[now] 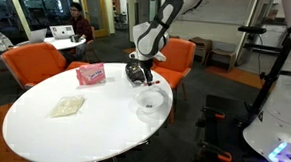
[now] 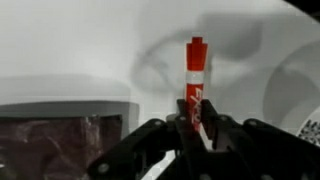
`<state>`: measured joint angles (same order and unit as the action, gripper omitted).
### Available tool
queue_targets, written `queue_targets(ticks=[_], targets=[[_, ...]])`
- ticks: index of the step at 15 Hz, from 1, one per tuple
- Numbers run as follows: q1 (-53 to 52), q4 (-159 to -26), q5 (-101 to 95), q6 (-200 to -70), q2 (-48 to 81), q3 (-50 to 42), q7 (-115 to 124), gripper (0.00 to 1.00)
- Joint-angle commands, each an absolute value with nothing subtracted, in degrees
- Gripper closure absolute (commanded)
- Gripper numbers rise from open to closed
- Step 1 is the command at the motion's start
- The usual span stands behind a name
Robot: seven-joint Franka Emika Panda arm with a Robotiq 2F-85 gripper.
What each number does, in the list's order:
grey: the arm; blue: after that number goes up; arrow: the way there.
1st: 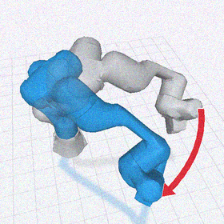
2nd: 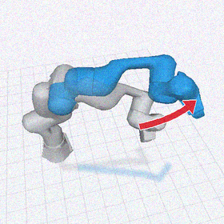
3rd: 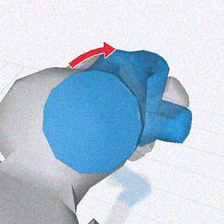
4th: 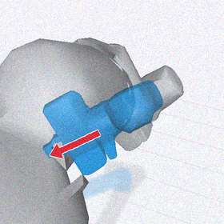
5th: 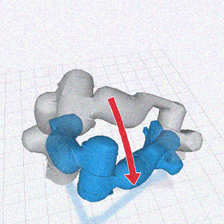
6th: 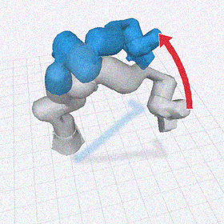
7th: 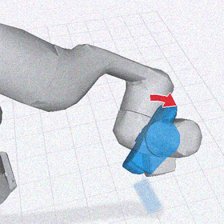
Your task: Move the marker to the right
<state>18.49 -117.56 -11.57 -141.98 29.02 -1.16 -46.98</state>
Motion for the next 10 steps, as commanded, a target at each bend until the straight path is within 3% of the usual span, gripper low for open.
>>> queue_targets(ticks=[1, 10], targets=[[18.59, -120.6, -16.57, -140.74, 25.84, -2.19, -55.02, 0.95], [18.61, -123.02, -20.42, -143.03, 27.5, -3.29, -68.47, 0.95]])
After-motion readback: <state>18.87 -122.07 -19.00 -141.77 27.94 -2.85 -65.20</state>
